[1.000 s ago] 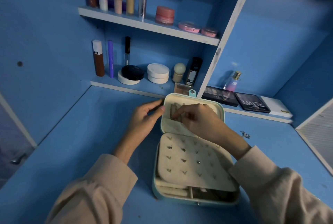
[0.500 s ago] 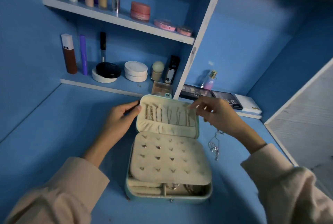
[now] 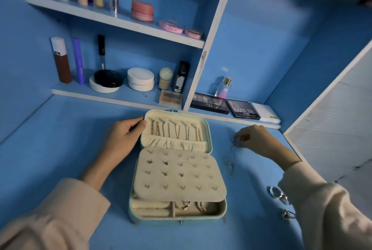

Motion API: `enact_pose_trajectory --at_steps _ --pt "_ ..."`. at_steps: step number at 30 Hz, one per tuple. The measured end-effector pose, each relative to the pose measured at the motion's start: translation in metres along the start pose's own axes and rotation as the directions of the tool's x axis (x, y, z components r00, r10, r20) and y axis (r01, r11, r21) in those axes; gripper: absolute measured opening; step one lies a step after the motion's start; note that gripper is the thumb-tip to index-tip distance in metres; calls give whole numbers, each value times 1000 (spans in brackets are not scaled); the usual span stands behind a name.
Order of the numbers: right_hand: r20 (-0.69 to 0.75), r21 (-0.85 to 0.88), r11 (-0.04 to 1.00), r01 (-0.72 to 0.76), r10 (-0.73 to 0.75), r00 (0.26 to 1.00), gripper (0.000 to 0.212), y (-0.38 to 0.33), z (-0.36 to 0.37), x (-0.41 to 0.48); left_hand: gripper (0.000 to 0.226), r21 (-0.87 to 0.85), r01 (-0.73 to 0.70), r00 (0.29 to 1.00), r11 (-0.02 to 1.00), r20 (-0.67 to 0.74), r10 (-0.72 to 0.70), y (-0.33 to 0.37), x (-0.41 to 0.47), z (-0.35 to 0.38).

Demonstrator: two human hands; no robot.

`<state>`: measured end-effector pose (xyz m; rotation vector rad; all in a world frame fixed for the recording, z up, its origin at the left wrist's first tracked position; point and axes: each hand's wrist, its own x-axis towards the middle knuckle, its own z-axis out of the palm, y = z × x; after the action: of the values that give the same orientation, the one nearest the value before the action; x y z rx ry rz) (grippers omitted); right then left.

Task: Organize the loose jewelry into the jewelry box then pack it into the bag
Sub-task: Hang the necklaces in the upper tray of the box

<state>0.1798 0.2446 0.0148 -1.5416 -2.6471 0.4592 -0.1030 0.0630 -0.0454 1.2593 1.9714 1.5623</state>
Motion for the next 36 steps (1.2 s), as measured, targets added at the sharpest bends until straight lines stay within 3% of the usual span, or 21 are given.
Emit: enact_pose_trajectory --at_steps 11,17,20,23,26,28,31,36 --pt "4 214 977 -17 17 1000 18 -1 -5 -5 24 70 19 1000 997 24 -20 2 -2 -2" --pt "-108 303 950 71 -40 993 23 -16 -25 -22 25 129 -14 1000 992 1 14 7 -2 0" --pt "-164 340 929 146 -94 982 25 -25 -40 -32 27 124 73 996 990 31 -78 12 2 -2" --pt "-206 377 902 209 -138 969 30 -34 -55 -43 38 135 188 966 973 151 -208 34 12 -6" --pt "-238 424 864 273 -185 954 29 -45 -69 -52 43 153 2 968 988 248 -41 83 14 2" --pt "-248 498 807 319 -220 944 28 -52 -77 -59 38 72 -117 929 991 360 83 124 9 19" --pt "-248 615 704 356 -257 934 26 -62 -85 -67 26 -40 -135 843 990 520 136 161 0 52" --pt "-265 683 629 371 -260 929 26 -69 -91 -73 15 -142 -21 858 990 505 91 169 -7 80"
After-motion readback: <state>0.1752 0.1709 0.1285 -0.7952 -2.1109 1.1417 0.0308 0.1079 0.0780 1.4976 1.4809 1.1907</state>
